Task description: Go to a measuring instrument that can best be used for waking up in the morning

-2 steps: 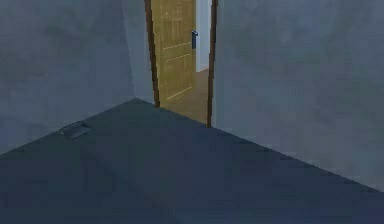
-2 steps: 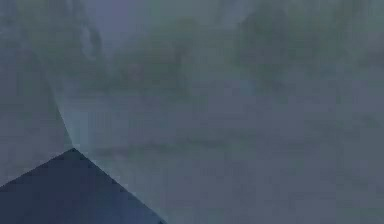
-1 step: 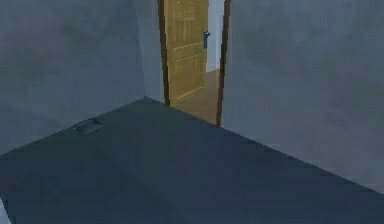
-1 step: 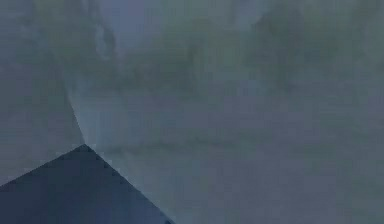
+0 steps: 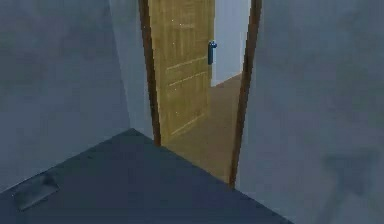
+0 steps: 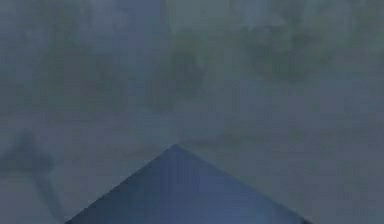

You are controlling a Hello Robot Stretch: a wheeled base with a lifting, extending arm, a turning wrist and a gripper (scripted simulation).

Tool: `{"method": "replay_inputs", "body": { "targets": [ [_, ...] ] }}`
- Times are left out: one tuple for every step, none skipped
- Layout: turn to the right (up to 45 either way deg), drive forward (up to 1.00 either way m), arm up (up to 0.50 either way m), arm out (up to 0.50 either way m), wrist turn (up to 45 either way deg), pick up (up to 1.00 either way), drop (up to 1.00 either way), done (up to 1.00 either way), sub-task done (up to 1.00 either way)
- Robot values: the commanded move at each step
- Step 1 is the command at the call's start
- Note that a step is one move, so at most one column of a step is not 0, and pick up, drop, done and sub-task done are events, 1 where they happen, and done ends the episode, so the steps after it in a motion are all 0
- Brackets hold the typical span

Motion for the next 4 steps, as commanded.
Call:
{"method": "replay_inputs", "body": {
  "targets": [
    [0.0,1.0,0.0,0.0,0.0,0.0,0.0,0.0,0.0],
    [0.0,0.55,0.0,0.0,0.0,0.0,0.0,0.0,0.0],
    [42.0,0.0,0.0,0.0,0.0,0.0,0.0,0.0,0.0],
    [0.0,1.0,0.0,0.0,0.0,0.0,0.0,0.0,0.0]
  ]
}}
